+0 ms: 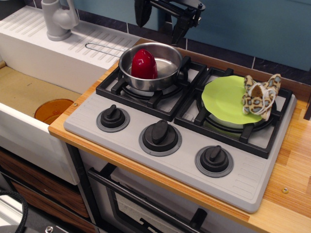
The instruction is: Put stuffedcheeta on plate and sweetpotato in pot or pan on stove
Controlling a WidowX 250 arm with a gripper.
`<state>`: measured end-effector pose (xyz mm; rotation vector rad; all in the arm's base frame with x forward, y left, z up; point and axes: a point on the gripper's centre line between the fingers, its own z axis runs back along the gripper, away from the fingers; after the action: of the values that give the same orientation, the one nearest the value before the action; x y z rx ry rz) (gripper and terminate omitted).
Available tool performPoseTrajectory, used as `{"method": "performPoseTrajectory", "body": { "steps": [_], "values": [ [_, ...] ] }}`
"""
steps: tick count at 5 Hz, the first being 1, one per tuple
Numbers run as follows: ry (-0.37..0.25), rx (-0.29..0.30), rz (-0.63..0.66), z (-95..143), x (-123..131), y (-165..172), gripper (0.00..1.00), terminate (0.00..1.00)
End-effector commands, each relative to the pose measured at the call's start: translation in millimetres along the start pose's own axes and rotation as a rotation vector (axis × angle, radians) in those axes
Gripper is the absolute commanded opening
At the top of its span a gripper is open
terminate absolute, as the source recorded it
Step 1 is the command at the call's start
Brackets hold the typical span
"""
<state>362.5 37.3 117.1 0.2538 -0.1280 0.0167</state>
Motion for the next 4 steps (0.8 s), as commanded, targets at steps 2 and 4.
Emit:
{"method": "performPoseTrajectory", "body": {
  "steps": [2, 4],
  "values": [
    [-0.046, 0.038, 0.066, 51.2, -7.8, -41.3, 1.0, 0.0],
    [-0.055, 0.002, 0.106, 51.5, -13.1, -70.6, 1.0, 0.0]
  ]
}}
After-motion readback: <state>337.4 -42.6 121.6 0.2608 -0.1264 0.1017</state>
